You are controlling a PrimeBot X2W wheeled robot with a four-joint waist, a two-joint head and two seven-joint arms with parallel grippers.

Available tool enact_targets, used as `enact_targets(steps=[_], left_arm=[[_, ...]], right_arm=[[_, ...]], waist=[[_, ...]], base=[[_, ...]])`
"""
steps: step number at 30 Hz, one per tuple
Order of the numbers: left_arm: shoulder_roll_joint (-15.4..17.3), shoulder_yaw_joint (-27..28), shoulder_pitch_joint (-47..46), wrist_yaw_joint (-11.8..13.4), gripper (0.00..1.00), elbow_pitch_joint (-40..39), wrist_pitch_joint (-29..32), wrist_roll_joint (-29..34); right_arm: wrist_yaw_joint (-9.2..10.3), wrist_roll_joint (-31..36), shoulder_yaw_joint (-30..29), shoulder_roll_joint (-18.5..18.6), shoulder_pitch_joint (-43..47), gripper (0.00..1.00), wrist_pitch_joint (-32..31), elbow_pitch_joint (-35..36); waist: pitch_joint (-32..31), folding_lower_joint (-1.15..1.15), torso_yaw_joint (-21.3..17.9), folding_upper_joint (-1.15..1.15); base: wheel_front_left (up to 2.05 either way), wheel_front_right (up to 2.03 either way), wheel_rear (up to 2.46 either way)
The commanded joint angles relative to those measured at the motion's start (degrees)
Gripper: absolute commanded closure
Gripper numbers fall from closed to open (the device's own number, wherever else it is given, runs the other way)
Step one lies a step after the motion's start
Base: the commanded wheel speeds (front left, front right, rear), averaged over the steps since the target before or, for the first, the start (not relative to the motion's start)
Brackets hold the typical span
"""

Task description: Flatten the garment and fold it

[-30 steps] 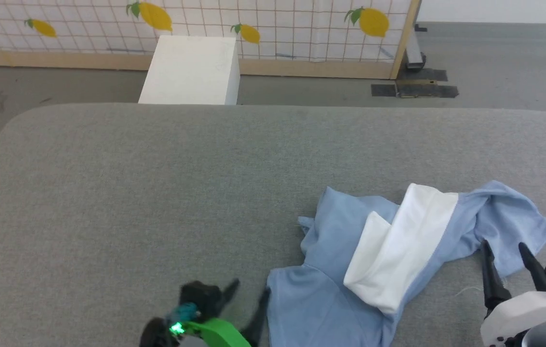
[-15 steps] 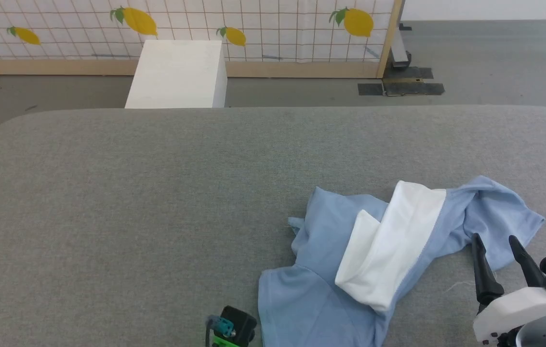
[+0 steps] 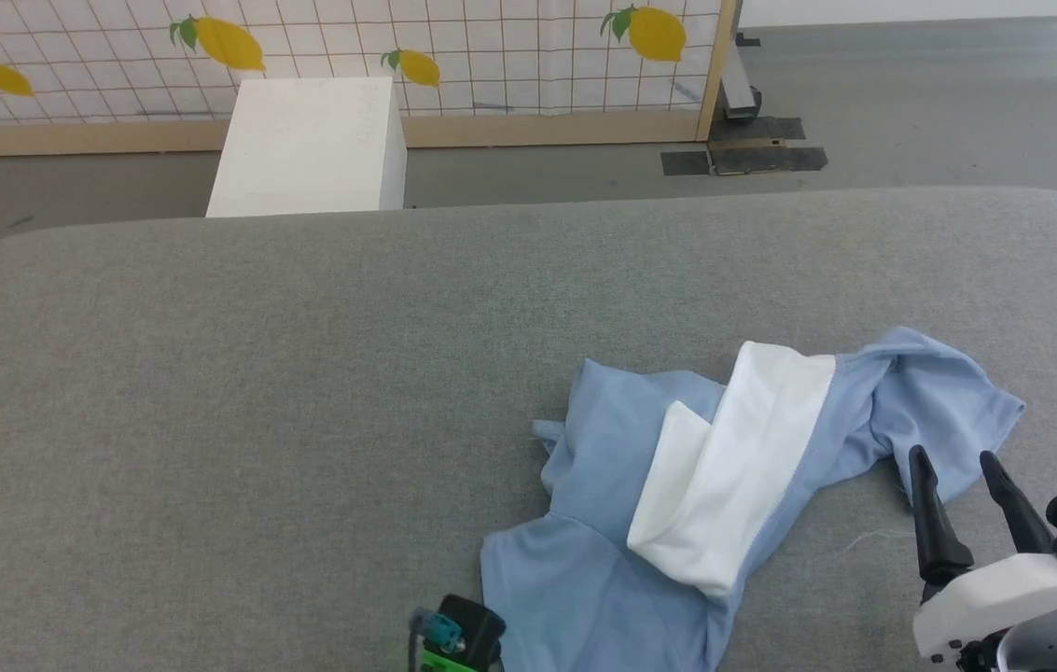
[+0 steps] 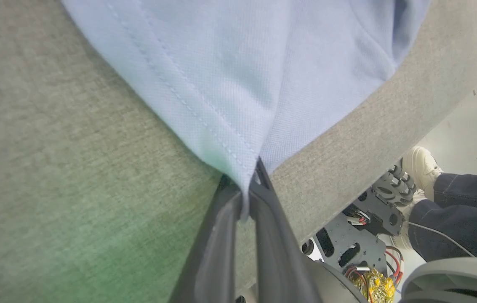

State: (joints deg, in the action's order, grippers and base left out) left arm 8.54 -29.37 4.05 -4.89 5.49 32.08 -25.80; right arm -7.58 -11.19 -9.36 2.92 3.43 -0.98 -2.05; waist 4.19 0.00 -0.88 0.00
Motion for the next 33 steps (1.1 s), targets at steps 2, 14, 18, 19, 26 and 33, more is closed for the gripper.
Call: enact_targets(steps=[2,14,18,19,26,33], left_arm=[[0.33,2.03,0.18,1.60,1.00,0.32,-1.64,-0.52],[2.99,15.89,-0.52,8.44,1.00,-2.60,-12.80,-3.00],[2.73,17.96,-2.09,8.89,1.00,-0.54,-17.15,-3.07],[2.61,18.26,-2.60,9.12,1.00,-0.01,-18.33,-2.77],[1.79,18.76,-5.29,9.65,1.00,3.22,-23.29,-1.64],[1.07,17.78,-6.83,8.73,1.00,5.11,-24.14,-2.00]], right_arm=[[0.09,-0.51,-0.26,-0.04,-0.68,0.00,0.33,-0.07],[0.09,1.92,-5.70,-0.04,-2.14,0.00,0.50,-2.81],[0.09,3.14,-8.81,-0.04,-4.84,0.00,-2.40,-6.70],[0.09,3.22,-9.98,-0.04,-5.91,0.00,-3.44,-7.57],[0.09,5.74,-18.85,-0.04,-11.91,0.00,-18.24,-16.17],[0.09,8.04,-19.96,-0.04,-14.18,0.00,-28.17,-19.06]], waist=[[-0.15,0.00,0.21,0.00],[0.31,0.00,2.68,0.00],[1.29,0.00,3.31,0.00],[1.64,0.00,3.50,0.00],[3.78,0.00,4.46,0.00],[5.61,0.00,5.07,0.00]], base=[[0.00,0.00,0.00],[0.00,0.00,0.00],[0.00,0.00,0.00],[0.00,0.00,0.00],[0.00,0.00,0.00],[0.00,0.00,0.00]])
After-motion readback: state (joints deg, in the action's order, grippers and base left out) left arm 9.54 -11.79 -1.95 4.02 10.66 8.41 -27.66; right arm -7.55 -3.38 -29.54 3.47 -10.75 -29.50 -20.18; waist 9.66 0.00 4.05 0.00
